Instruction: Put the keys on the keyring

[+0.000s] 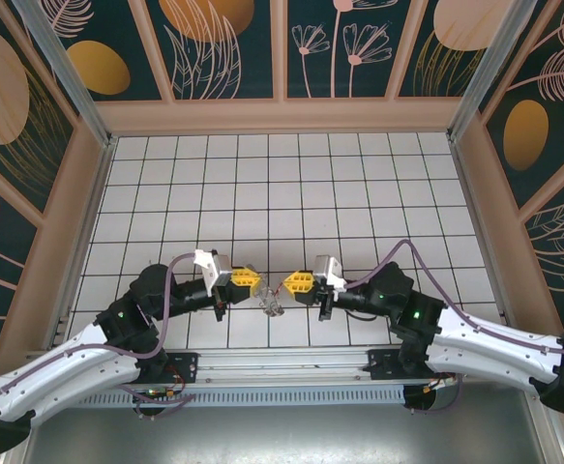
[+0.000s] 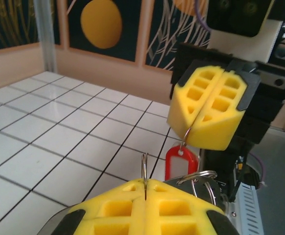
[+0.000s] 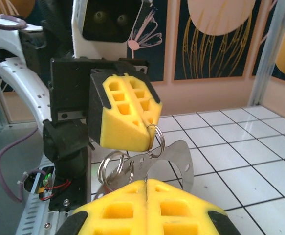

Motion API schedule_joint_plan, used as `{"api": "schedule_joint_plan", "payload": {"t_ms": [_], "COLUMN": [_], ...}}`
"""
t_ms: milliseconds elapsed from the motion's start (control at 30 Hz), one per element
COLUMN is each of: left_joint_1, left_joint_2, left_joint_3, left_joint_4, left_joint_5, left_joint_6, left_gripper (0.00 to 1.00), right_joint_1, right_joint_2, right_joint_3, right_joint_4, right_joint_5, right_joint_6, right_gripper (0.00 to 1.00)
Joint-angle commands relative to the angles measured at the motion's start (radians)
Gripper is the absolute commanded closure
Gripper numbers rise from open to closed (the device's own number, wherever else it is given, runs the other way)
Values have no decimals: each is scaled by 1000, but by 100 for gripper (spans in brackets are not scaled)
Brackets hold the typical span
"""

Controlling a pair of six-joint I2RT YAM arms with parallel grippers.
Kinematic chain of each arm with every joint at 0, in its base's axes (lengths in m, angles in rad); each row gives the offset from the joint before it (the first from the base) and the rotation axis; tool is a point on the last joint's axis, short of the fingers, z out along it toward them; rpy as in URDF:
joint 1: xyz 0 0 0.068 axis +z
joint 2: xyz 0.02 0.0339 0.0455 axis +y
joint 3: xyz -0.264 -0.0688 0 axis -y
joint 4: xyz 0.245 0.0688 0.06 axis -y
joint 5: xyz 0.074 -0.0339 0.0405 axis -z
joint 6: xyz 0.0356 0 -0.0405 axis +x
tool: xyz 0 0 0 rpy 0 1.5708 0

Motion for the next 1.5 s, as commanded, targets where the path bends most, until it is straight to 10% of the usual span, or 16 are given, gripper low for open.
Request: {"api": "schedule_joint_plan", "payload": {"t_ms": [0, 1467], "left_joint_1": [-5, -6], "left_joint_2": [8, 50], "left_joint_3": [56, 71], "left_joint_4": [32, 23], "left_joint_5": [106, 170], "left_joint_6": [77, 142], "left_gripper": [100, 100], "right_joint_1": [-1, 5], "right_joint_2": [-29, 8], "right_joint_3": [17, 36], "right_joint_4": [29, 71], "right_joint_5": [-30, -33], "right_joint_6": [-37, -30], "right_gripper": [100, 100]}}
